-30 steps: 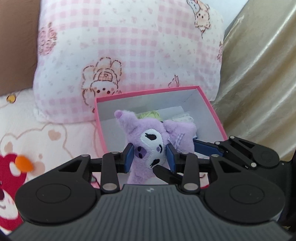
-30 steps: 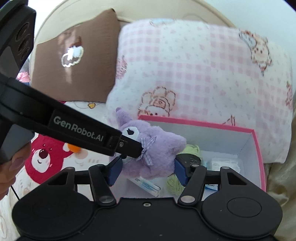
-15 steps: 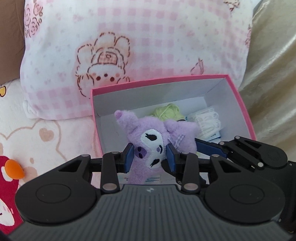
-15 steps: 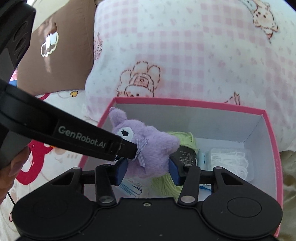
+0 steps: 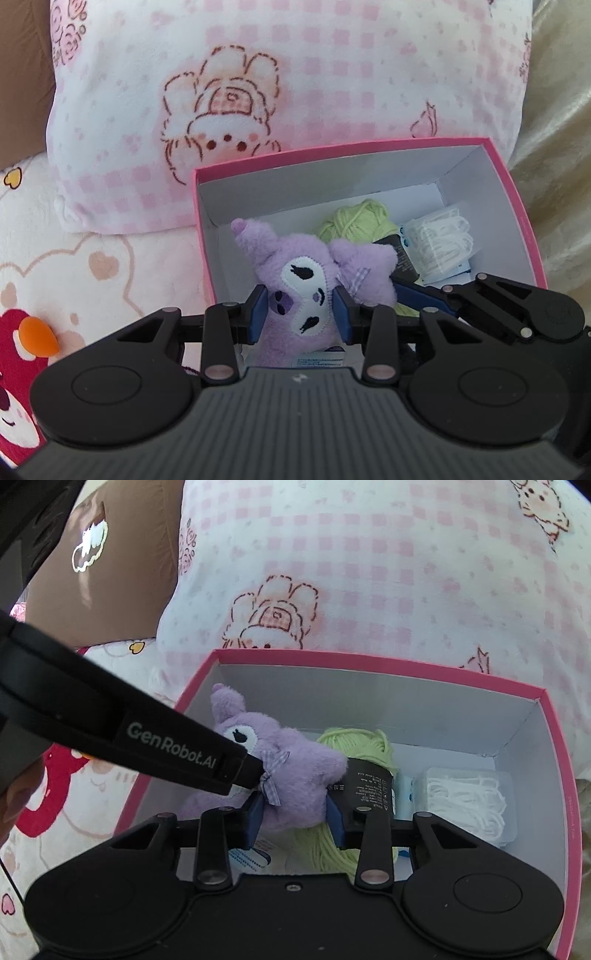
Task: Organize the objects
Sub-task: 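Lower the plush toy into the pink box beside the yarn ball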
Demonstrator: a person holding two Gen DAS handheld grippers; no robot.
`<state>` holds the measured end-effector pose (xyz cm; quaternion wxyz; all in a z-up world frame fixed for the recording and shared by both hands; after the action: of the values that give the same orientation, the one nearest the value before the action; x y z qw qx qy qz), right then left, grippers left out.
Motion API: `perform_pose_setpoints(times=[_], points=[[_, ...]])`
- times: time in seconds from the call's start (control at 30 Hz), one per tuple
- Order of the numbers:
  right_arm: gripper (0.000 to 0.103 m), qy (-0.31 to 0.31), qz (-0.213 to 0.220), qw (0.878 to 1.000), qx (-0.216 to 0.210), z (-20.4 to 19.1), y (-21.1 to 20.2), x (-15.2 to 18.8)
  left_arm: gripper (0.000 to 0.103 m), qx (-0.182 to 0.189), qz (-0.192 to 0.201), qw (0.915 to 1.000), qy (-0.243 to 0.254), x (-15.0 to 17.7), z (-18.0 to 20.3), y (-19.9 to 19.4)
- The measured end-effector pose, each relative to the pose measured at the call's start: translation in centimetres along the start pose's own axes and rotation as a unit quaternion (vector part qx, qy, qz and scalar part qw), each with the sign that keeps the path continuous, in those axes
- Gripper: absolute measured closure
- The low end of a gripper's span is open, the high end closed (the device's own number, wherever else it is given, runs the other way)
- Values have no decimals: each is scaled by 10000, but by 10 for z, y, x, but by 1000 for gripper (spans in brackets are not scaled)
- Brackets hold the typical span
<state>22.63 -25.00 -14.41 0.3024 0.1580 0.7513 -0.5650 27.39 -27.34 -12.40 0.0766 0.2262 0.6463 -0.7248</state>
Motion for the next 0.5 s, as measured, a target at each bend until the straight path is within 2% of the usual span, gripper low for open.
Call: perform_pose_setpoints(times=[0.23, 0.4, 0.5], points=[[62, -214, -120, 9997, 59, -3, 6, -1, 66, -109, -30, 9999, 0, 0, -3, 2], [62, -334, -188, 9992, 128, -5, 10, -3, 66, -154, 219, 9996, 80, -4, -3, -6], [62, -358, -231, 9991, 91, -6, 12, -3, 64, 64, 225, 9997, -32, -5, -5, -9]])
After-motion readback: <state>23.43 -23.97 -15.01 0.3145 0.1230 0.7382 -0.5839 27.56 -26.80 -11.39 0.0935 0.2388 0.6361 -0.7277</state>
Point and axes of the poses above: each gripper's, at about its wrist camera, not at the fingertips, and y roughly the way its jaws point, z to its right, x to its underside, the point moved 8 cm from there along y, roughly the way its jaws point, and after that the axes turned 11 degrees about -x, right-handed, at the moved point
